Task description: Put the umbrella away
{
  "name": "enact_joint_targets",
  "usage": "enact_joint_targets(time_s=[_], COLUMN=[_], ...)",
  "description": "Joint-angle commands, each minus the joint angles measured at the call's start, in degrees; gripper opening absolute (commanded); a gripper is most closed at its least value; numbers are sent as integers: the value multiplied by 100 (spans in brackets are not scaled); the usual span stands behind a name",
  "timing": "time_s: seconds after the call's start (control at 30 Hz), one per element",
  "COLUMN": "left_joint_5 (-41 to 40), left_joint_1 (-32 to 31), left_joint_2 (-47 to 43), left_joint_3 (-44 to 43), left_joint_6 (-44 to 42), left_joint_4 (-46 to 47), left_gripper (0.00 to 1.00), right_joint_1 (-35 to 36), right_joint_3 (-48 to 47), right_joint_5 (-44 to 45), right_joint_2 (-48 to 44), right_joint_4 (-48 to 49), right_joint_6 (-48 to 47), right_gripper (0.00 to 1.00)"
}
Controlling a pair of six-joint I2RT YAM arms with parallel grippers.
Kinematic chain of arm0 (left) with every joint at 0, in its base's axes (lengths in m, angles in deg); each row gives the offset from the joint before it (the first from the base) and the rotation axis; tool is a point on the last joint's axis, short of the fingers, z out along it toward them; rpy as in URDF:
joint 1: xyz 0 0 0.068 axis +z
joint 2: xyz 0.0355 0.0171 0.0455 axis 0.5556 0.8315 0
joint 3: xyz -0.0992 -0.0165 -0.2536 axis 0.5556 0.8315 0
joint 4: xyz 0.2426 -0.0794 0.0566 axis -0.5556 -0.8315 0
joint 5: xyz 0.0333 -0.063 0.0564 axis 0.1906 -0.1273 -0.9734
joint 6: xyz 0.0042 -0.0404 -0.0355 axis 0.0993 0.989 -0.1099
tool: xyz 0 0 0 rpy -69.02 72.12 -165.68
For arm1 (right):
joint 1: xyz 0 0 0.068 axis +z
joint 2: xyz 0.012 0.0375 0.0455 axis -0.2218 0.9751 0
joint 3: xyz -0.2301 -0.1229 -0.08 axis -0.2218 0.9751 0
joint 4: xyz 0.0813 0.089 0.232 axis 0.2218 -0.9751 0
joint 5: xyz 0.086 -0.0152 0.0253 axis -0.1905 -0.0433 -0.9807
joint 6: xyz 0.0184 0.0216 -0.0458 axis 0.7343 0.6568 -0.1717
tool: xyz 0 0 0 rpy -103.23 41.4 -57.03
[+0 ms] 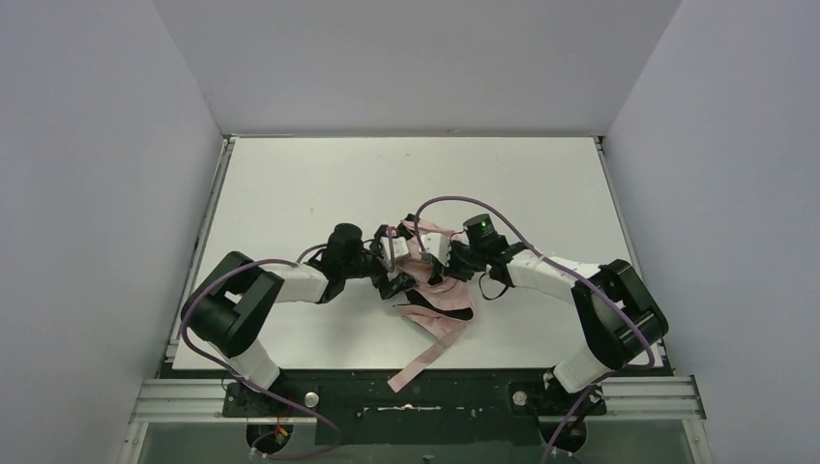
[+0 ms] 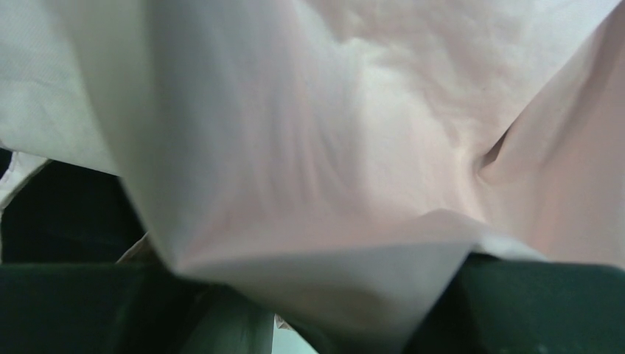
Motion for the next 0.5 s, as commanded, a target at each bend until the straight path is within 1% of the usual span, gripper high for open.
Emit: enact_joint_targets(time_s=[0.0, 0.07, 0.1, 0.27, 0.43, 0.47], left_joint_5=[85, 115, 108, 45, 37, 30], left_joint_1=[-148, -186, -191, -192, -254, -288], left_joint_2=[44, 95, 119, 217, 369, 419], left_joint_3=[-300, -383, -414, -413, -397, -408], left_joint_6=[-172, -274, -300, -186, 46, 28], left_joint_4=[277, 65, 15, 2, 24, -8], left_gripper=[93, 93, 91, 71, 49, 47], right_joint_1=[-6, -5, -4, -26, -55, -61], right_joint_3=[-176, -150, -125, -30, -70, -97], right_joint_5=[-448, -478, -488, -544, -608, -626], right_joint_2=[-123, -145, -163, -246, -220, -212], right_joint_4=[-201, -159, -128, -134, -208, -224], right_joint_6=[32, 3, -9, -104, -103, -93], right_gripper=[16, 16, 16, 17, 19, 19])
